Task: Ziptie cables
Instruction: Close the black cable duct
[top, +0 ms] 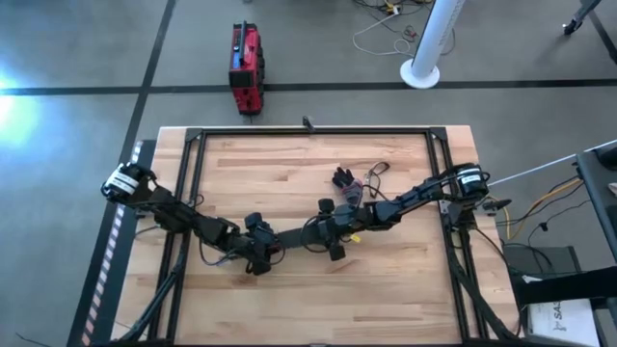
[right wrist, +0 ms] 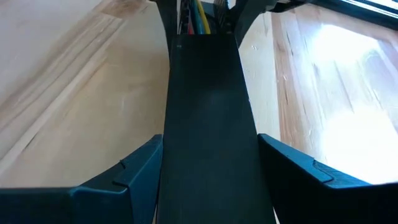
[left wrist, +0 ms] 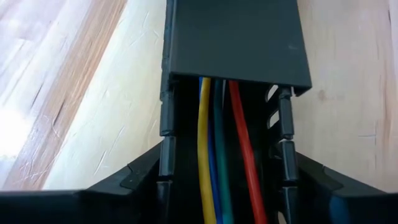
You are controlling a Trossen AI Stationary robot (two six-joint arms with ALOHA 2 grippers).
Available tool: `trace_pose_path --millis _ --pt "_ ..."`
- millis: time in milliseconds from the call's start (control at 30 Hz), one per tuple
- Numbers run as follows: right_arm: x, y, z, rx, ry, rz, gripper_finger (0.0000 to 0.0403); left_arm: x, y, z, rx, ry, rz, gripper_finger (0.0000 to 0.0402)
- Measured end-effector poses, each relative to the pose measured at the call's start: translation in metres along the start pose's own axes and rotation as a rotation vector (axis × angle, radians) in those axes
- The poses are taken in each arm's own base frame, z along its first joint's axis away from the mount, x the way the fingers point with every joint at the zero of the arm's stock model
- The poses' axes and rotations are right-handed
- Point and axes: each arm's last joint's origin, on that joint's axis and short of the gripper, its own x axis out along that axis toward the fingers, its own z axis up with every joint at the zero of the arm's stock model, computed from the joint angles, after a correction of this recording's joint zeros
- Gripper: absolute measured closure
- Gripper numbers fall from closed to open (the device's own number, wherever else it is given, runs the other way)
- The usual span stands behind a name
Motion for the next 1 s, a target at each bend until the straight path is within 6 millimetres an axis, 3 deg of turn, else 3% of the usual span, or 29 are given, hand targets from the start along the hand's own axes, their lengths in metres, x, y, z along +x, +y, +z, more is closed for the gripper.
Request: trace_pose_path --millis 1000 --pt "-0.001 -0.012 0.009 -0.018 0.048 0.001 0.0184 0.000 0.000 0.000 0.068 0.001 0.000 0.0179"
